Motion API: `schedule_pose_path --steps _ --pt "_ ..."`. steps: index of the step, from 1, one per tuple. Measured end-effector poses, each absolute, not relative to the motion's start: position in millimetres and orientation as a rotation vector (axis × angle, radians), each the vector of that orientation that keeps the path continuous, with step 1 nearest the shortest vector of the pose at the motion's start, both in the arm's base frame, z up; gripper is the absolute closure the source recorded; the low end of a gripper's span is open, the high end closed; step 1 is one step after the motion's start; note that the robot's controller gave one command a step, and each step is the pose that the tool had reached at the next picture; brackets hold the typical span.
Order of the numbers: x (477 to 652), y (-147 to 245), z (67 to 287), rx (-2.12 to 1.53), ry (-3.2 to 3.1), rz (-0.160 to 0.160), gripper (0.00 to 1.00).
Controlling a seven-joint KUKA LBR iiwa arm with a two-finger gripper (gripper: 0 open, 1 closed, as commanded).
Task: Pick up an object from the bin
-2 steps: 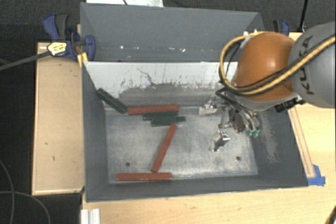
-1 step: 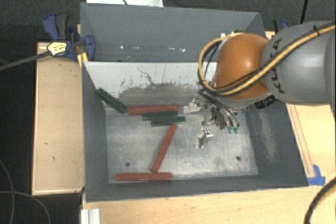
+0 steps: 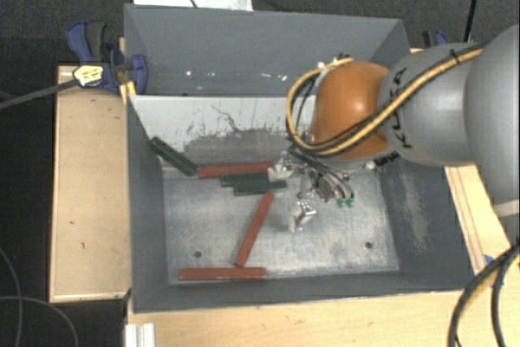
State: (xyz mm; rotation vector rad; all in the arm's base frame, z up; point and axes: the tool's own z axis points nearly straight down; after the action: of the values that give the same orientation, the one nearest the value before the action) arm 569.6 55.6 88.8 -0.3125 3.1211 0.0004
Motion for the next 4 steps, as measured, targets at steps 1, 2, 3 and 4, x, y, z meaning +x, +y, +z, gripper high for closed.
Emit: schedule_pose_path --steps 1,2,3,4 --pt "582.7 69 81 -0.188 3.128 -0.003 0.00" --pt "575.6 85 82 -0.168 3.112 -0.003 0.00" --pt "574.5 117 77 -0.726 3.037 0.003 1.00" --pt "574.4 117 77 -0.725 3.037 0.003 1.00"
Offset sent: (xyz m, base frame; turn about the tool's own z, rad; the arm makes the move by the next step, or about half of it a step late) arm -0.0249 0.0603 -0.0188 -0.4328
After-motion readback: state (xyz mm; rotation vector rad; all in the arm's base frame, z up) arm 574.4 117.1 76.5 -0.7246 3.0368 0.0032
